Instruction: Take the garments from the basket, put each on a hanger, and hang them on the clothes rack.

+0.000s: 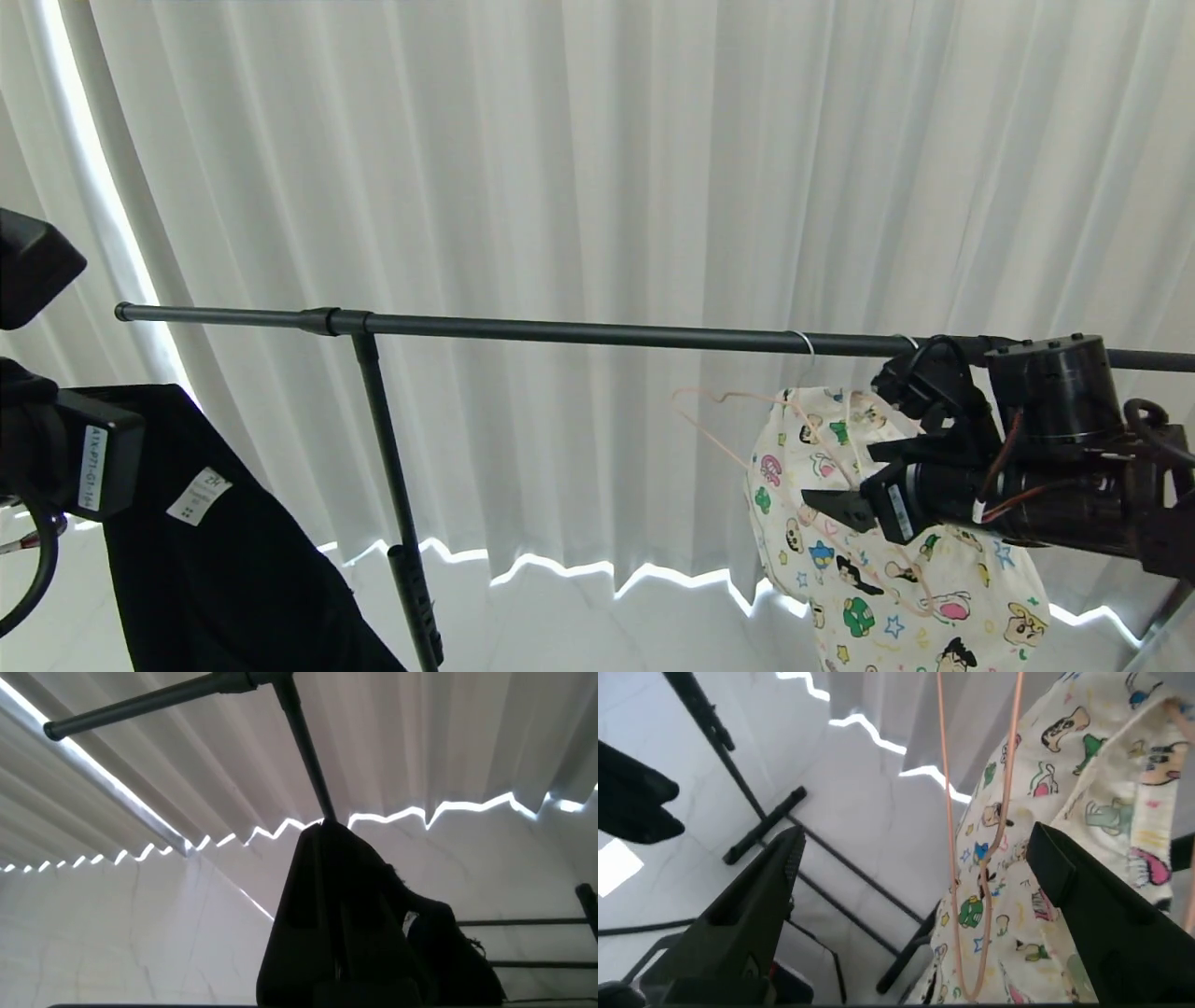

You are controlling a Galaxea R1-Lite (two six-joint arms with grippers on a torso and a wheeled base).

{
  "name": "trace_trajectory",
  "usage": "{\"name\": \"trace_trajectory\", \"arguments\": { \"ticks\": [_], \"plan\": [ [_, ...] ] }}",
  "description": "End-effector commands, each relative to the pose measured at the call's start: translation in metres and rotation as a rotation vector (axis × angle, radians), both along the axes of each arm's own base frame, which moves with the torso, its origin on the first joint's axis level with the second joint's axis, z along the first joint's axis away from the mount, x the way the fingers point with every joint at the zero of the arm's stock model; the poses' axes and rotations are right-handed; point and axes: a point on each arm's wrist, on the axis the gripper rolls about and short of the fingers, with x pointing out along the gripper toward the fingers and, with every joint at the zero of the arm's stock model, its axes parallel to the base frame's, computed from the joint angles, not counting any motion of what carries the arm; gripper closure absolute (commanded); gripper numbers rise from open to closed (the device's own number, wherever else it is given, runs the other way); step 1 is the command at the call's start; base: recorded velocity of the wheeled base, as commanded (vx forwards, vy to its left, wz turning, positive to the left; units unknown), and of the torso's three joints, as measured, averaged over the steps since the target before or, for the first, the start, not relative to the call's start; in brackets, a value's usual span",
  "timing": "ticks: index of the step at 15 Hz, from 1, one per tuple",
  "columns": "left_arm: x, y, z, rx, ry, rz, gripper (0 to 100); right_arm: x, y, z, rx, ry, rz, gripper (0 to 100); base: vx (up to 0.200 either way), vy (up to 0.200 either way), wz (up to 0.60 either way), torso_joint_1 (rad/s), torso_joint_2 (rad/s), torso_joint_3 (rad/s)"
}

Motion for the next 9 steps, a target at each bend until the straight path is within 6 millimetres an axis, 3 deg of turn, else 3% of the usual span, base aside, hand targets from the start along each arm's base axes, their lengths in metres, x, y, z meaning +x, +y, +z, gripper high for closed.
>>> {"name": "trace_trajectory", "arguments": {
  "ticks": [1, 6, 9],
  "plan": [
    [-0.01, 0.002, 0.002, -0.005, -0.026, 0.0, 100, 0.03, -0.002, -0.032, -0.027, 0.037, -0.042, 0, 0.0, 0.0, 0.0, 0.0, 0.0, 0.0],
    [-0.024, 0.004, 0.004, -0.013, -0.067, -0.005, 100, 0.066, -0.01, -0.05, -0.031, 0.055, -0.057, 0, 0.0, 0.0, 0.0, 0.0, 0.0, 0.0],
    [-0.025, 0.004, 0.003, -0.01, -0.063, -0.006, 100, 0.069, -0.002, -0.057, -0.022, 0.067, -0.014, 0, 0.0, 0.0, 0.0, 0.0, 0.0, 0.0]
  ]
}}
